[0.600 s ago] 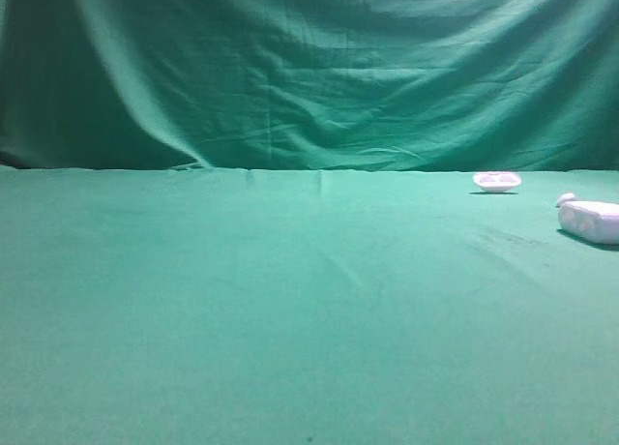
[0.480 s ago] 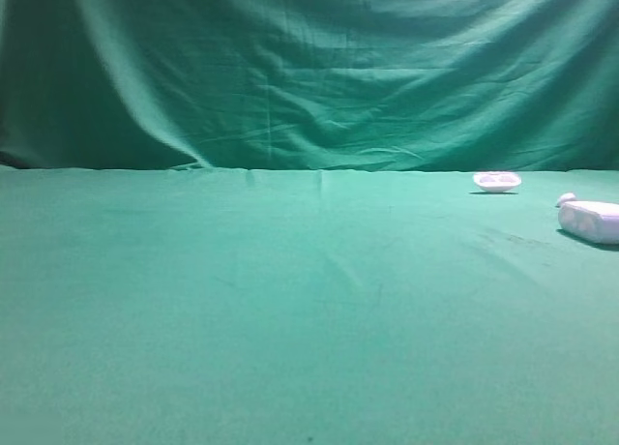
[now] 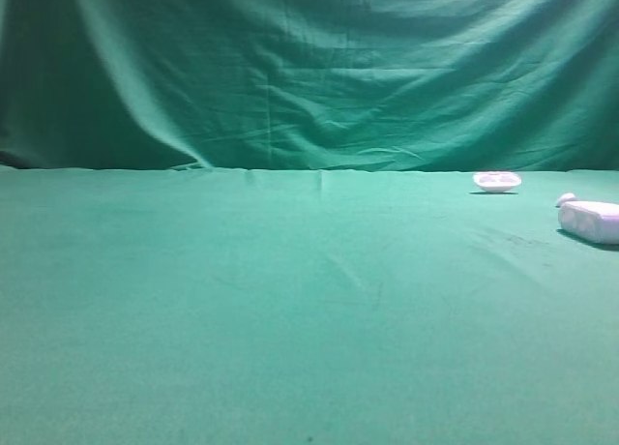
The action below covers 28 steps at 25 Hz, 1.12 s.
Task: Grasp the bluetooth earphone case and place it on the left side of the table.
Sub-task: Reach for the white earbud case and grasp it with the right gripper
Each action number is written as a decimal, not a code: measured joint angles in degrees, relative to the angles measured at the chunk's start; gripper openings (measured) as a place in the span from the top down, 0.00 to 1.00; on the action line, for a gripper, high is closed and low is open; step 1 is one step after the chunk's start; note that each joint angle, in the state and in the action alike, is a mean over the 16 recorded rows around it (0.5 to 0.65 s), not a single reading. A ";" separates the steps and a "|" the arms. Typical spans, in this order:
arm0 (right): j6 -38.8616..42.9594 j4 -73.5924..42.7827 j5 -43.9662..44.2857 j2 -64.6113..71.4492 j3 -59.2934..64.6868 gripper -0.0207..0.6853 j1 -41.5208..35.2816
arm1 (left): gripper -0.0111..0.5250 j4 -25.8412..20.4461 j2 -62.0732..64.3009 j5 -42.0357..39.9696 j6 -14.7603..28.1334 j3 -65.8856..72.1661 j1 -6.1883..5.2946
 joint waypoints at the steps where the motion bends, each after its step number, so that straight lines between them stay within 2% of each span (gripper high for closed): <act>1: -0.01 -0.03 -0.69 0.00 0.00 0.97 0.00 | 0.98 0.00 0.00 0.00 0.00 0.00 0.00; 10: 0.35 0.43 -13.35 0.42 -0.39 0.97 0.00 | 0.98 0.00 0.00 0.00 0.00 0.00 0.00; 15: 0.76 0.88 -17.65 5.08 -3.68 0.97 0.00 | 0.98 0.00 0.00 0.00 0.00 0.00 0.00; 20: 1.13 1.41 -15.82 15.91 -10.18 0.97 0.00 | 0.98 0.00 0.00 0.00 0.00 0.00 0.00; 28: 1.10 4.58 -5.73 41.66 -26.47 0.97 0.00 | 0.98 0.00 0.00 0.00 0.00 0.00 0.00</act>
